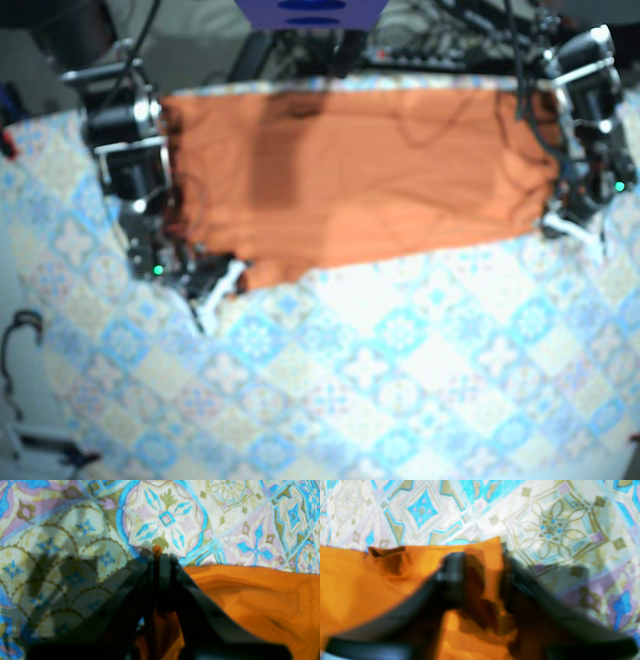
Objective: Fold the T-shirt properly
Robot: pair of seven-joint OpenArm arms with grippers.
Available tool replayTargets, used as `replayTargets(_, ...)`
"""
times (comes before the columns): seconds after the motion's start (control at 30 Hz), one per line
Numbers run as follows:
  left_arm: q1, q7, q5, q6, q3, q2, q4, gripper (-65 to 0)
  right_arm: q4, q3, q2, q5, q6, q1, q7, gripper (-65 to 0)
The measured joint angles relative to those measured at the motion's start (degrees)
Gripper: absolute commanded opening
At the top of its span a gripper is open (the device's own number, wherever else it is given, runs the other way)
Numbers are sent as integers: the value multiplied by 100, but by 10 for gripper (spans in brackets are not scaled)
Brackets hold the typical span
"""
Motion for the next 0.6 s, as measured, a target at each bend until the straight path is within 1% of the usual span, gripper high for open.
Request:
replayTargets(0.03,0,-4,-2,0,0,2,0,-650,0,-35,-44,2,-2,-4,-4,-615)
replayTargets(0.1,2,2,0,0,0,2,0,-650,0,-39,-94,2,42,-13,-13,-650)
replayTargets(0.47,4,0,0,2,0,2,0,-650,63,-35,-98,0,46,-28,-39,-650)
replayTargets(0.6,4,0,0,2,0,4,0,-650,402,-28,-26,-68,39,-120,-232,-650)
